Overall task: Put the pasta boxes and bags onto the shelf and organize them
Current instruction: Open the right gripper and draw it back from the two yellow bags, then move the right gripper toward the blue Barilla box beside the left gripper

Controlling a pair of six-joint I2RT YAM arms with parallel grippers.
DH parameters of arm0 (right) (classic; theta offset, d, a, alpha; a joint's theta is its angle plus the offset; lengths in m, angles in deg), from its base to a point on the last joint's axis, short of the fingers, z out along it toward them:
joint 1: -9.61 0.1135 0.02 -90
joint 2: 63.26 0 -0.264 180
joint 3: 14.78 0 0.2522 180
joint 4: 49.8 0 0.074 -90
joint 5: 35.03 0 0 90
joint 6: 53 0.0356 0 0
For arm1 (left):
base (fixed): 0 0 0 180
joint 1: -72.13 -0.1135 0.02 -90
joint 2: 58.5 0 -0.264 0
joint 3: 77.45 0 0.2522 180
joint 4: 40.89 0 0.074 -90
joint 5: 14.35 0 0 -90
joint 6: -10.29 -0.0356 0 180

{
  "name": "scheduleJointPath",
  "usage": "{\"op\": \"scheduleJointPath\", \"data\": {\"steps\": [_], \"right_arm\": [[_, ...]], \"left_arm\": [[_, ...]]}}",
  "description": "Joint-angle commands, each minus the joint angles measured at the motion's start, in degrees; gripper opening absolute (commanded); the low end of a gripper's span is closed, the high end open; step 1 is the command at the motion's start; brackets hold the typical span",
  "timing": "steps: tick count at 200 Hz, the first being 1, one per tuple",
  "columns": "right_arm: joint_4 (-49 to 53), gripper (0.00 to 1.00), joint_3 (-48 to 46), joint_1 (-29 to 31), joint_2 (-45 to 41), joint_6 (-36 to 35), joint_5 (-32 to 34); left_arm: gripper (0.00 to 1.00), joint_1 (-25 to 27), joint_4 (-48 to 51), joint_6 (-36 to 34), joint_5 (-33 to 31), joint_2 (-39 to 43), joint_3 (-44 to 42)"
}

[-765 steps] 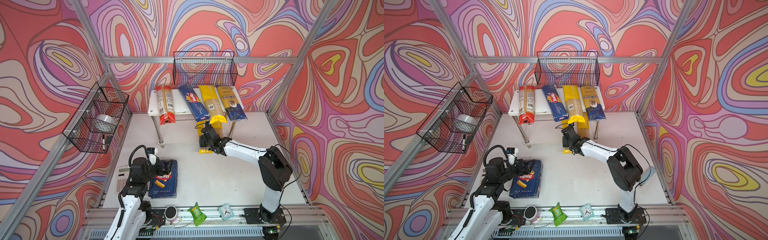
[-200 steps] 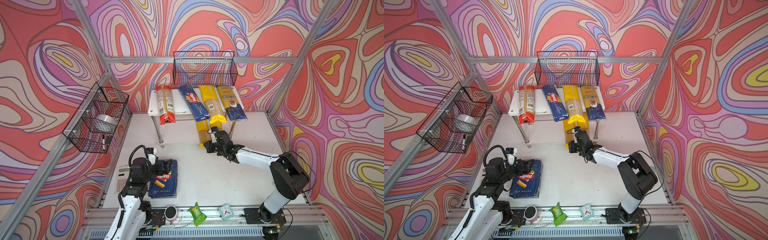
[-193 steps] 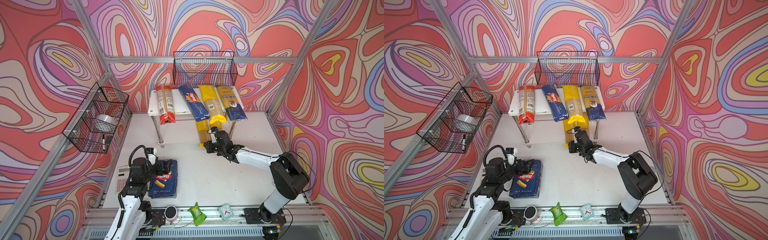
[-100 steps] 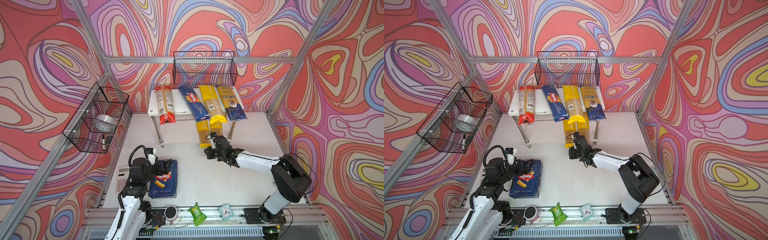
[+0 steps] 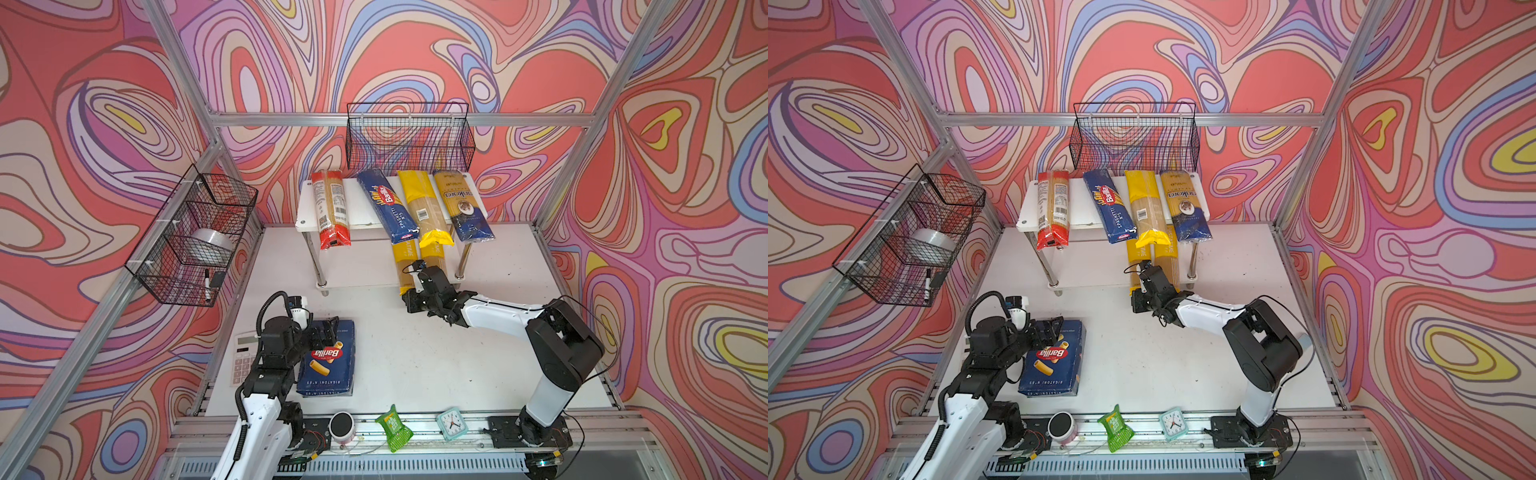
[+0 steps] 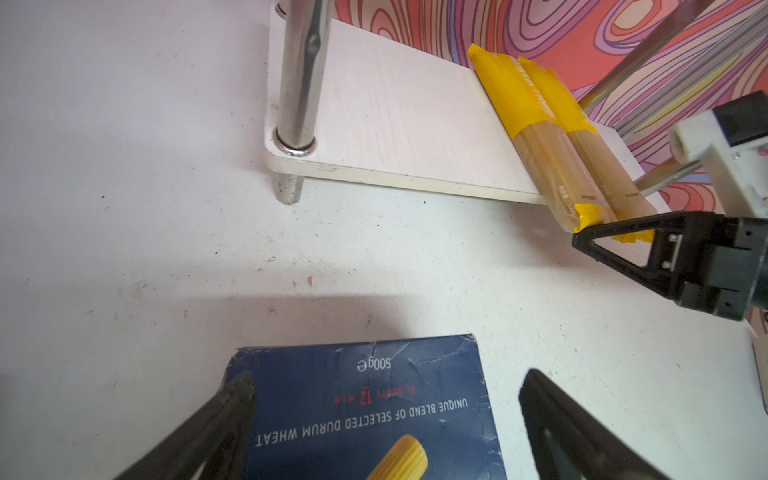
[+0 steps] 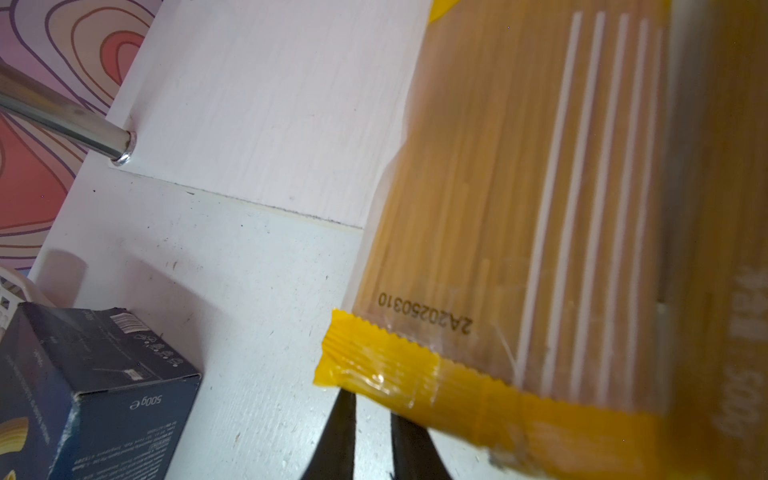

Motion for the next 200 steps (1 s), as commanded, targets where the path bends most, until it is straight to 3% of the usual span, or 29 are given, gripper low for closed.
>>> {"op": "scheduleJointPath", "data": {"steps": [1, 52, 77, 99, 153, 174, 200], "right_arm": [[0.60, 0.21, 2.42, 0.08, 2.26, -1.57, -0.01], [2.73, 0.25, 3.71, 0.15, 3.29, -3.15, -5.21], [1.13, 0.30, 0.25, 0.08, -2.59, -3.15, -7.92], [1.49, 0.38, -2.49, 0.08, -8.26, -3.41, -10.82], [4.29, 0.59, -7.67, 0.23, -16.30, -4.50, -17.45], [3.38, 0.60, -9.72, 1.00, -17.56, -1.83, -18.32], [0.56, 0.61, -8.77, 6.71, -14.96, 0.01, -20.02]], "left_arm": [[1.00, 0.26, 2.03, 1.25, -3.40, 0.89, 0.99], [1.00, 0.18, 2.95, 1.51, -3.96, 3.02, 0.55], [1.00, 0.22, 8.31, 7.91, -10.68, 3.41, 1.64], [1.00, 0.22, 11.64, 10.43, -12.21, 2.06, 2.86], [1.00, 0.23, 13.33, 11.87, -9.89, -2.75, 5.36], [1.00, 0.22, 13.72, 11.02, -9.29, -2.63, 5.54], [1.00, 0.22, 12.85, 11.10, -9.60, -2.41, 4.26]]}}
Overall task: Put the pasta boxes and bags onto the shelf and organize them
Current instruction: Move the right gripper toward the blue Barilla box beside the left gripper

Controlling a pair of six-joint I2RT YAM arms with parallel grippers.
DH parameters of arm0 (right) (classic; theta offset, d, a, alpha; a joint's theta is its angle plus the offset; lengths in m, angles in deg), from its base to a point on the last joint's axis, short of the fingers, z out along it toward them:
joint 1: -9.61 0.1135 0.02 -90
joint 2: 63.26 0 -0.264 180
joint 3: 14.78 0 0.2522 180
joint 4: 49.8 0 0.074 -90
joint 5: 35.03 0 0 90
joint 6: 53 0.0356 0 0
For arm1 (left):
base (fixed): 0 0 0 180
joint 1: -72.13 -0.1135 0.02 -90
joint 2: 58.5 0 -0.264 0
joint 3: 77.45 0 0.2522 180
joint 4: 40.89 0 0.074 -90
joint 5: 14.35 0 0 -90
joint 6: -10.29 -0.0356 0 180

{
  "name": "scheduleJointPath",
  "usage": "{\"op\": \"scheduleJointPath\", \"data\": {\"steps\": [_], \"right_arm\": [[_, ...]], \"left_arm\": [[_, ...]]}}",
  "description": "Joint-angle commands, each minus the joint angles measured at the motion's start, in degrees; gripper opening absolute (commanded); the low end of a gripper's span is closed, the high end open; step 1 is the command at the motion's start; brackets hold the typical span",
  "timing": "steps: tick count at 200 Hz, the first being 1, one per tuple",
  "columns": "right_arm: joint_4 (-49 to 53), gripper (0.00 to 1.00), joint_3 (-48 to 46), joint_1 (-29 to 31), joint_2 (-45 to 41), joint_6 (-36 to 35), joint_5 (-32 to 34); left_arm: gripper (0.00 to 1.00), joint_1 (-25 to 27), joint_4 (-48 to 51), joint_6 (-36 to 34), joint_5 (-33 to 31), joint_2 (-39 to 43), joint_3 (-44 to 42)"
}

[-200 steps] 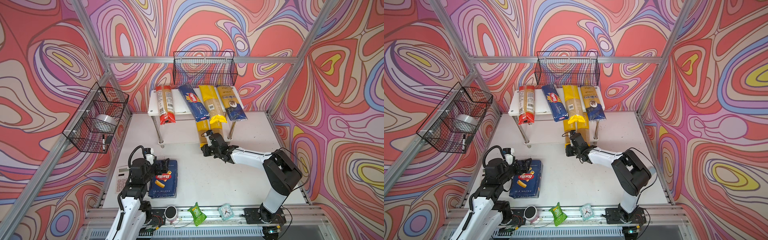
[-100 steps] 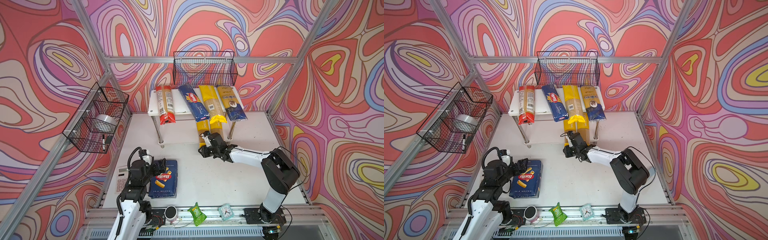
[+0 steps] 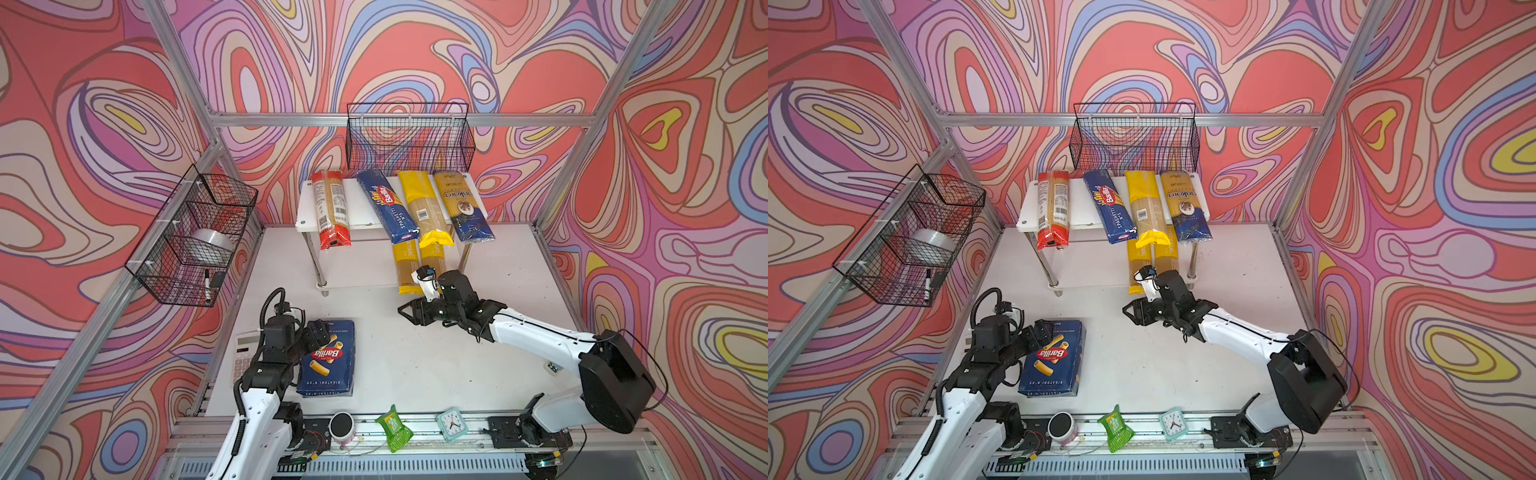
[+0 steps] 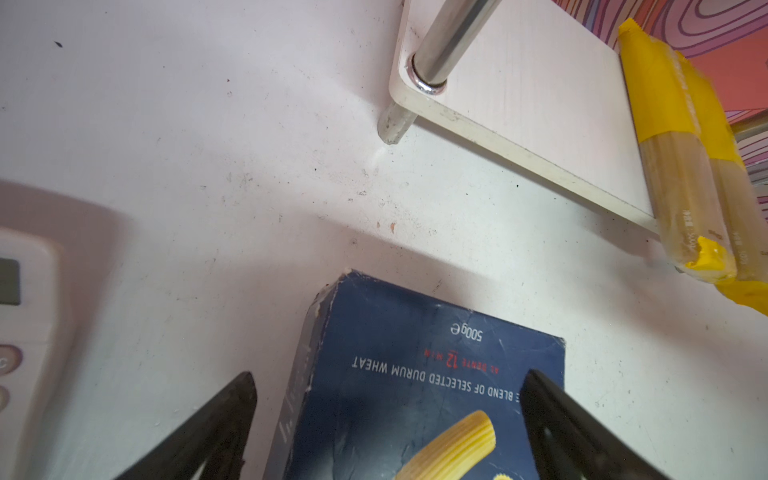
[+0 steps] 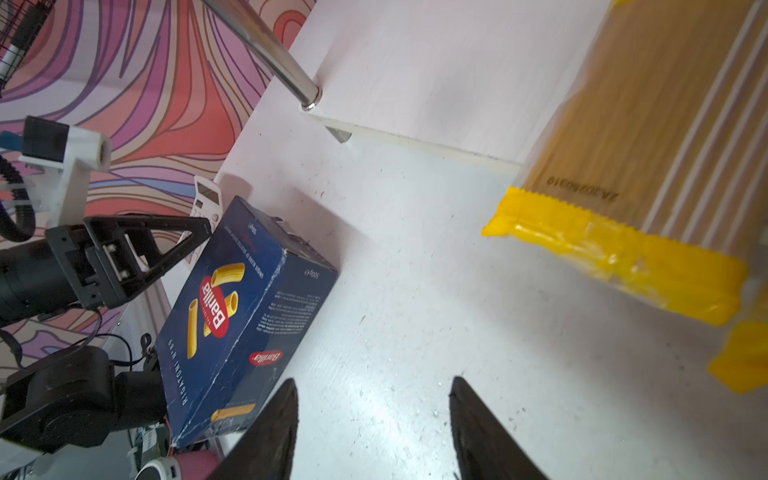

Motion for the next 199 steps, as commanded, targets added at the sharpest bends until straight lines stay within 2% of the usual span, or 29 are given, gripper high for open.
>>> {"op": "scheduleJointPath", "data": {"steps": [1, 17, 49, 121, 199], "right_arm": [[-2.22, 0.61, 0.76, 5.30, 1.87, 1.74, -3.12], [-3.49, 0.62, 1.68, 8.20, 3.55, 1.82, -2.46], [-9.48, 0.64, 1.09, 8.87, 8.01, 3.88, -5.21], [-14.03, 0.69, 5.21, 12.91, 17.23, 4.35, -9.75], [-17.72, 0.69, 9.54, 13.78, 24.90, 5.82, -11.56]], "left_arm": [[1.00, 0.22, 0.92, 0.59, 0.02, 0.23, 0.38], [1.00, 0.18, 1.09, 1.30, -0.78, 0.62, -0.39], [1.00, 0.17, 0.30, 1.42, -0.08, 0.08, -1.00], [1.00, 0.13, 3.04, 0.87, 0.80, -5.95, 1.98], [1.00, 0.12, -0.44, -1.47, 6.90, -6.42, 1.58]]}}
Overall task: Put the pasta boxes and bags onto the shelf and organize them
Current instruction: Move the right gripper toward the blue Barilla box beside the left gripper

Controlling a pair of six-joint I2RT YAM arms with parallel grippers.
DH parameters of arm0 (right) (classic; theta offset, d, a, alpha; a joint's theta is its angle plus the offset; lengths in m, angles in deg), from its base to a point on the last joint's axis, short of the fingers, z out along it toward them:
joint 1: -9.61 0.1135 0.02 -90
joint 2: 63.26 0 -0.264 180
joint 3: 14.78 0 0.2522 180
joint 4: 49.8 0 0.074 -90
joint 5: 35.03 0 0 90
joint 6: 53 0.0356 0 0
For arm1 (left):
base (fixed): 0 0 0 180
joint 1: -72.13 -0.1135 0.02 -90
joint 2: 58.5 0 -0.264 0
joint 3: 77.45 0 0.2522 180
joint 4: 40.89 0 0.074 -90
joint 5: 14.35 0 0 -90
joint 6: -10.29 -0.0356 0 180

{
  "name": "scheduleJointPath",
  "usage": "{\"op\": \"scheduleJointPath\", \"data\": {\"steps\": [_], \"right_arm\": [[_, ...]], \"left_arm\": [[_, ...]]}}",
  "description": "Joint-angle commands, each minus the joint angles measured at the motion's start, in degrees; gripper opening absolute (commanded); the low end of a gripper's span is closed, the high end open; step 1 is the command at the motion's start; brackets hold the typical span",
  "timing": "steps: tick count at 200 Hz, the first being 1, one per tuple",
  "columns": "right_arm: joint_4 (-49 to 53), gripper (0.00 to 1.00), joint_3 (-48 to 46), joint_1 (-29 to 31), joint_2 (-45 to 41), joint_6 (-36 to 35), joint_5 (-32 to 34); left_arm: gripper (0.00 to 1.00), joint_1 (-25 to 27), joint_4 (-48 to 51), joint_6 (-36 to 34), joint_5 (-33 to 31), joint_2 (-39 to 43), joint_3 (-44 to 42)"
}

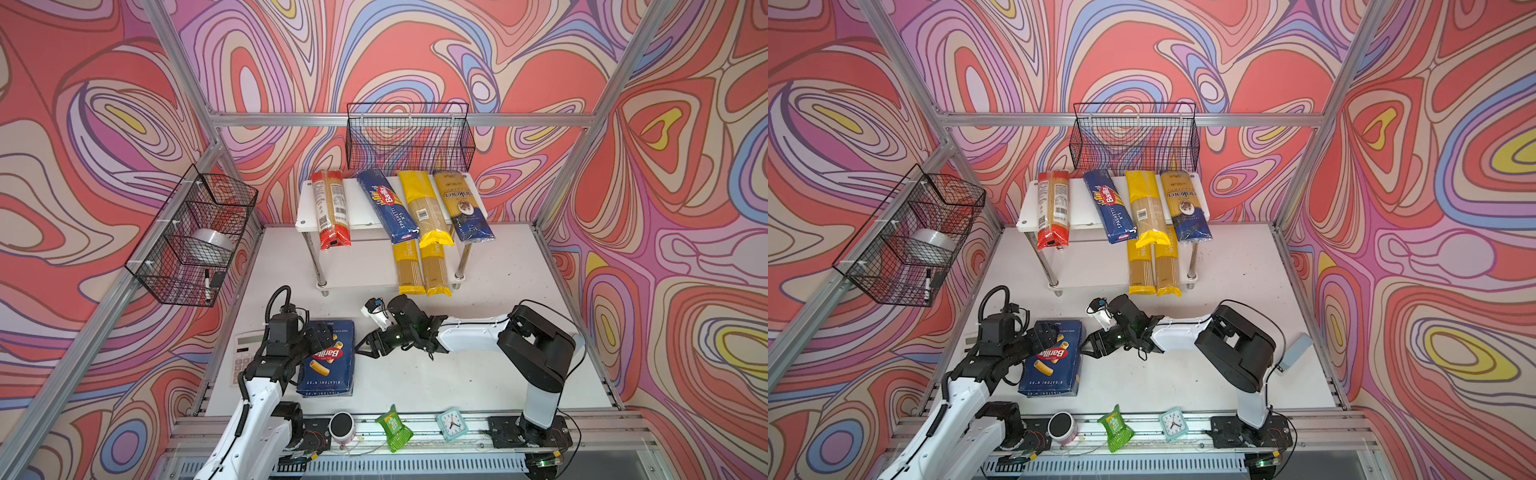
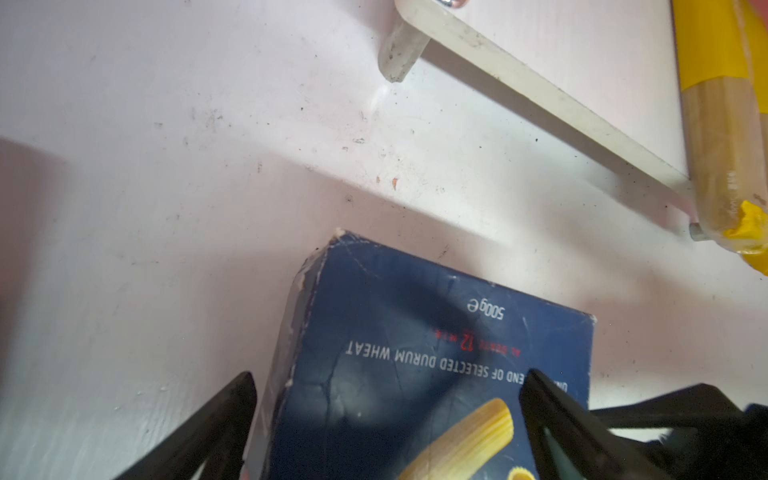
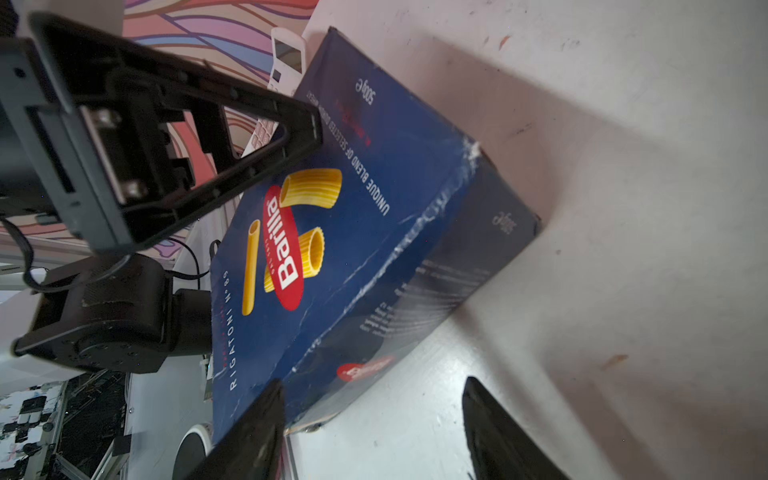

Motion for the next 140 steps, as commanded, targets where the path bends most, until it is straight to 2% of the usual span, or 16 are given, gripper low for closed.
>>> {"op": "scheduleJointPath", "data": {"steps": [1, 65, 115, 140], "right_arm": [[-2.59, 0.69, 1.70, 0.32, 1.28, 0.68, -1.16], [-6.41, 0.69, 3.08, 0.55, 5.17, 2.20, -2.64], [-7.28, 0.69, 3.74, 0.61, 5.31, 2.62, -1.63], [-7.03, 0.69, 3.12, 0.62, 4.24, 2.71, -1.58]], "left_arm": [[1.00, 0.13, -0.68, -1.60, 2.43, -0.42, 1.44], [1.00, 0.12, -5.40, -2.77, 6.71, -3.78, 1.36], [1.00, 0.37, -15.39, -3.82, 17.12, -9.04, 0.80], [1.00, 1.98, -18.78, -4.43, 19.00, -11.97, 1.51]]}}
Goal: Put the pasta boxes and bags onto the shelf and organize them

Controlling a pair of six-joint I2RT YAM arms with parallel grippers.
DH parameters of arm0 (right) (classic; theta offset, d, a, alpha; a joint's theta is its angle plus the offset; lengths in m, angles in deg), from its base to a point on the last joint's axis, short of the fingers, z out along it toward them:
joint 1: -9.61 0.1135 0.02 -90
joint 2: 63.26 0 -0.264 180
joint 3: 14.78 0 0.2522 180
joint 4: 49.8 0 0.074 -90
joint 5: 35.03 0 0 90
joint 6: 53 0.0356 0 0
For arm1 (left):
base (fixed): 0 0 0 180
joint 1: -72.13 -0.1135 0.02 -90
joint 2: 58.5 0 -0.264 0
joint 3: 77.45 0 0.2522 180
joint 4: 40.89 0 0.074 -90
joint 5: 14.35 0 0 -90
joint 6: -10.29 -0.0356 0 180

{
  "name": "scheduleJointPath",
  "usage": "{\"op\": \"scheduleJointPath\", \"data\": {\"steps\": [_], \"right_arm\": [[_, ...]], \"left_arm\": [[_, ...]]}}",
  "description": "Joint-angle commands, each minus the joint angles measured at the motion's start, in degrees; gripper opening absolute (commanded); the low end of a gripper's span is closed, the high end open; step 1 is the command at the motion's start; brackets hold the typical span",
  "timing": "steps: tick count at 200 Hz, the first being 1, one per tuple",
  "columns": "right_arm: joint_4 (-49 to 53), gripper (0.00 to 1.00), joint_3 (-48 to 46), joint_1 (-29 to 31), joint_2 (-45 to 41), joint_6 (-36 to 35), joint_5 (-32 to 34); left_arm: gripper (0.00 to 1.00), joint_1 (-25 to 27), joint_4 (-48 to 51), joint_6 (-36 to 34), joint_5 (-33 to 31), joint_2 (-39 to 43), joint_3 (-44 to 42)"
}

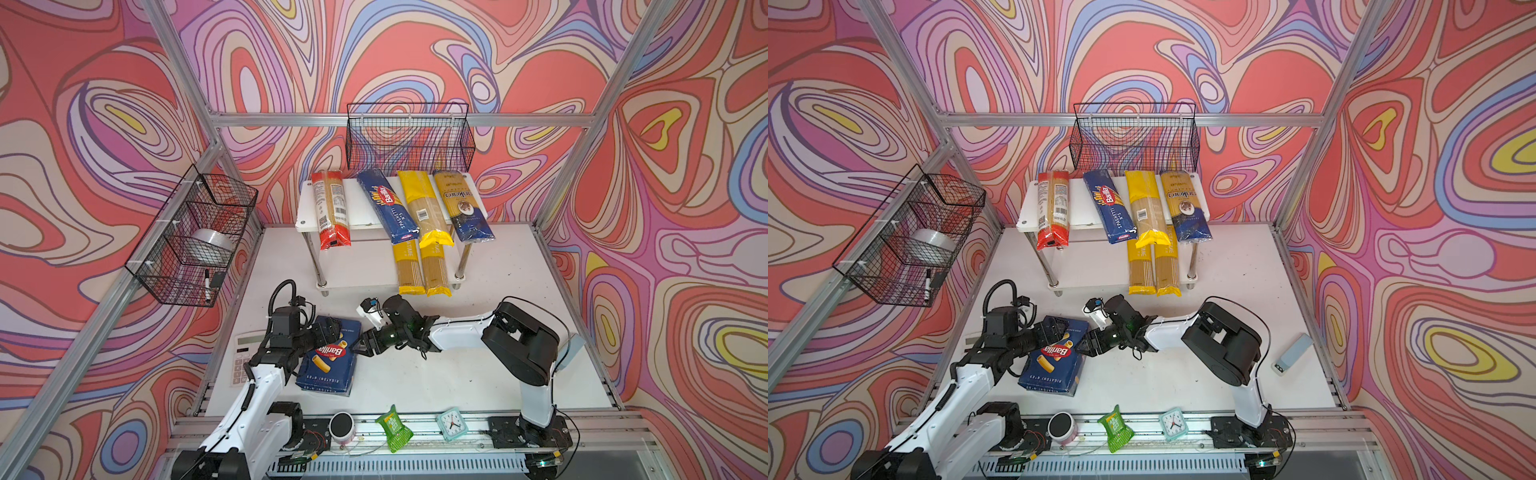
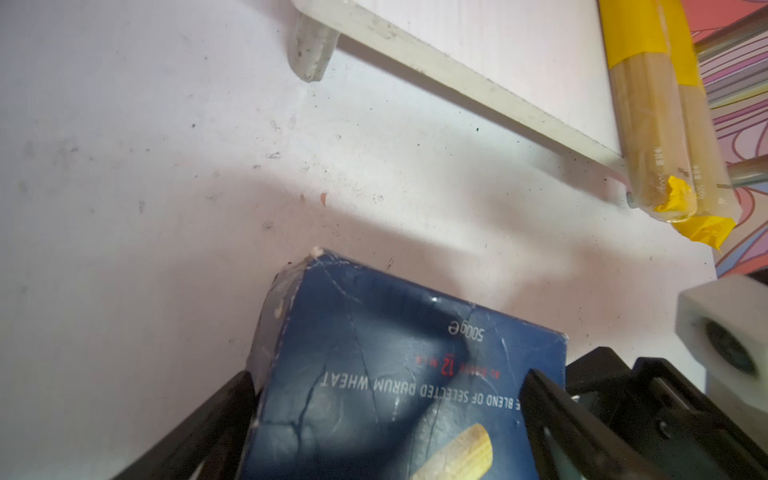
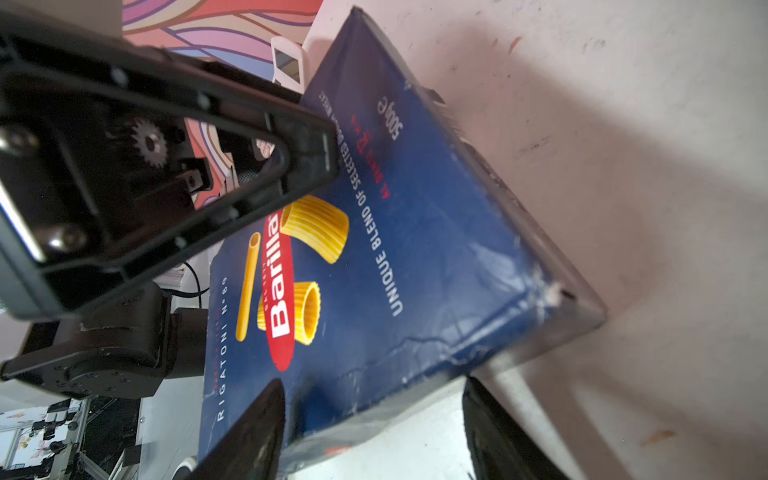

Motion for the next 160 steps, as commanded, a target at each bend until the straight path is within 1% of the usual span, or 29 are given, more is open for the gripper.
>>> {"op": "scheduleJointPath", "data": {"steps": [1, 38, 52, 70, 82, 85, 113, 121, 137, 160], "right_arm": [[-2.61, 0.69, 0.92, 0.53, -0.60, -0.12, -0.25], [-1.95, 0.69, -1.80, 0.53, -3.51, 0.10, 2.36], [-2.13, 0.69, -3.89, 0.53, -5.20, 0.45, 3.25], [-2.68, 0.69, -7.64, 0.48, -8.28, 0.80, 5.40], [-2.66, 0.69, -9.95, 0.53, -10.39, 0.95, 6.91], [-2.65, 0.69, -10.62, 0.53, -10.52, 0.91, 7.40], [-2.31, 0.70, -15.80, 0.49, -17.26, 1.58, 11.53], [-1.53, 0.70, -16.95, 0.53, -18.62, 1.58, 12.44], [1.39, 0.70, -18.34, 0.53, -20.54, 1.19, 14.05], [4.91, 0.71, -20.09, 0.51, -23.25, 0.50, 15.31]], "left_arm": [[1.00, 2.13, -7.13, -1.08, 9.72, -2.37, 1.56], [1.00, 5.74, -10.57, -1.37, 10.12, -7.08, 3.59], [1.00, 7.93, -11.49, -1.46, 9.63, -8.88, 4.75], [1.00, 11.24, -11.88, -1.50, 8.80, -11.46, 7.01], [1.00, 13.60, -13.03, -1.62, 8.04, -13.27, 7.08], [1.00, 14.26, -13.38, -1.68, 7.83, -13.85, 8.93], [1.00, 17.74, -15.27, -2.32, 7.29, -19.39, 11.30], [1.00, 18.32, -14.07, -2.65, 5.76, -20.58, 12.12], [1.00, 18.57, -10.68, -2.01, -0.16, -21.43, 13.05], [1.00, 18.45, -3.92, -2.69, -7.46, -19.31, 14.44]]}}
